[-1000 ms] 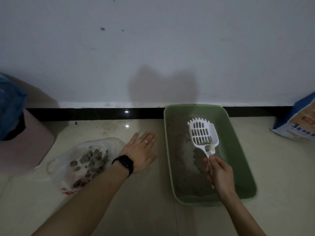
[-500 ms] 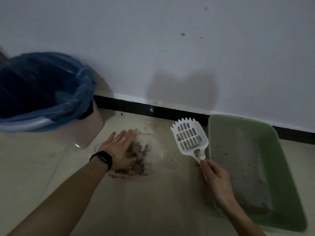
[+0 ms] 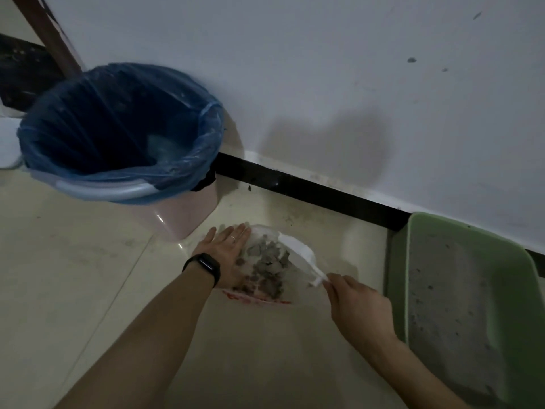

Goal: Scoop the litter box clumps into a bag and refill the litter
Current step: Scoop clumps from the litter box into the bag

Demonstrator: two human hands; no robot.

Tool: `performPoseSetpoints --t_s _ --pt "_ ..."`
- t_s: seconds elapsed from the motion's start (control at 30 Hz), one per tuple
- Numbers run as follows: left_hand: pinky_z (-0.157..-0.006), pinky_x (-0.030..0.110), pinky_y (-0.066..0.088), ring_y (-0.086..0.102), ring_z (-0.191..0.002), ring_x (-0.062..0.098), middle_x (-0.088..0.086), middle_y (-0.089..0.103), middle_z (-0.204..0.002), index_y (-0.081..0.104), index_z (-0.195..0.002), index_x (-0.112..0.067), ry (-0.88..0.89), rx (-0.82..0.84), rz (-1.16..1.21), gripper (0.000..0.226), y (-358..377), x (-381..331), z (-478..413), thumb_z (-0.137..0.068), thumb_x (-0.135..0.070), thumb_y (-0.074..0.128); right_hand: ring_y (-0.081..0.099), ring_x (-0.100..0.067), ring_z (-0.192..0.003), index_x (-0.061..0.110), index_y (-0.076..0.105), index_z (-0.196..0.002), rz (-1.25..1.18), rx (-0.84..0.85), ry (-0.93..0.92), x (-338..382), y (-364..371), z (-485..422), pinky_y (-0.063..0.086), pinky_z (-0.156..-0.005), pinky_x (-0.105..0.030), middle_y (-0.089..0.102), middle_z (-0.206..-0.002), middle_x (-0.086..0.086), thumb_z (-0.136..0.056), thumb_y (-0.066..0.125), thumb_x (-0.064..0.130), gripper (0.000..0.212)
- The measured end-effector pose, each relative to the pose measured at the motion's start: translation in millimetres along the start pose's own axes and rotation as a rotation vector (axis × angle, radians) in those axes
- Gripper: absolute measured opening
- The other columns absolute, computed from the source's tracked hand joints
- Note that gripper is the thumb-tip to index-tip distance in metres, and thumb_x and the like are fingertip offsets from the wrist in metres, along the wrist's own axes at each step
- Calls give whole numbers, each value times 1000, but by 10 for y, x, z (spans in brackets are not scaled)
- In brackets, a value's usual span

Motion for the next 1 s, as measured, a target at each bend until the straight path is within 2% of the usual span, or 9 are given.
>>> performPoseSetpoints --t_s 0.17,0.3,0.4,0.47,0.57,0.7,0.83,0.9,1.0 --pt "-119 44 -7 -11 -148 21 1 -22 -160 -25 -149 -19 -20 -65 16 95 -60 -80 -71 -90 -65 33 60 -19 -55 31 65 -93 -50 51 93 -147 -100 14 35 -45 -26 64 -72 7 -97 49 43 21" --pt "-119 45 -6 -13 -148 21 1 -22 -159 -23 -150 -21 11 -170 89 82 -230 -413 -276 -93 -61 22 64 -2 -67 32 67 -91 -548 15 377 -595 -253 187 49 -57 -26 70 -76 19 -98 46 47 27" --pt "-119 42 -7 -14 -148 19 -2 -23 -159 -19 -152 -24 104 -189 181 78 -401 -936 -457 -95 -60 20 60 3 -63 33 69 -81 -725 -74 637 -1130 -300 522 43 -57 -23 69 -71 19 -97 52 45 26" --pt "-119 40 -8 -15 -147 16 -5 -26 -157 -19 -151 -24 172 -203 233 77 -476 -1382 -543 -95 -61 18 64 -1 -70 35 70 -83 -630 -94 767 -1539 -301 772 48 -65 -27 71 -75 14 -95 53 48 24" --pt "-118 39 -8 -15 -147 15 -5 -25 -157 -18 -152 -24 263 -238 290 76 -511 -2123 -594 -96 -61 17 69 -25 -82 31 68 -101 -334 -20 857 -2130 -316 1022 55 -72 -36 74 -89 2 -97 44 51 31" --pt "-118 39 -7 -13 -147 14 -3 -22 -159 -18 -152 -22 349 -218 355 81 -476 -2966 -588 -93 -65 18 60 -18 -65 41 61 -123 -17 49 787 -2674 -411 887 52 -60 -29 63 -80 4 -100 39 41 32" --pt "-117 43 -9 -15 -147 15 -1 -40 -151 -31 -146 -17 307 -221 274 82 -371 -3301 -566 -97 -51 26 58 -21 -71 35 64 -118 77 118 722 -2964 -427 276 52 -66 -32 56 -81 2 -98 41 42 31" --pt "-116 44 -10 -15 -147 14 -1 -41 -150 -36 -142 -18 279 -252 244 81 -342 -3304 -541 -96 -39 28 62 -26 -78 28 68 -113 89 216 676 -3013 -414 -41 48 -70 -32 64 -88 -4 -92 49 45 33" --pt "-113 42 -17 -20 -145 12 -3 -38 -151 -34 -144 -18 265 -281 226 78 -333 -3286 -512 -96 -35 25 67 -29 -83 17 70 -101 67 266 630 -2993 -373 -241 45 -68 -31 69 -94 -10 -86 59 48 36"
Point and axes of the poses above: each hand's wrist, its own z-axis away from the middle knuckle, its own y-axis out of the palm, x = y × z, the point moved 1 cm from there along -z, towards the middle knuckle
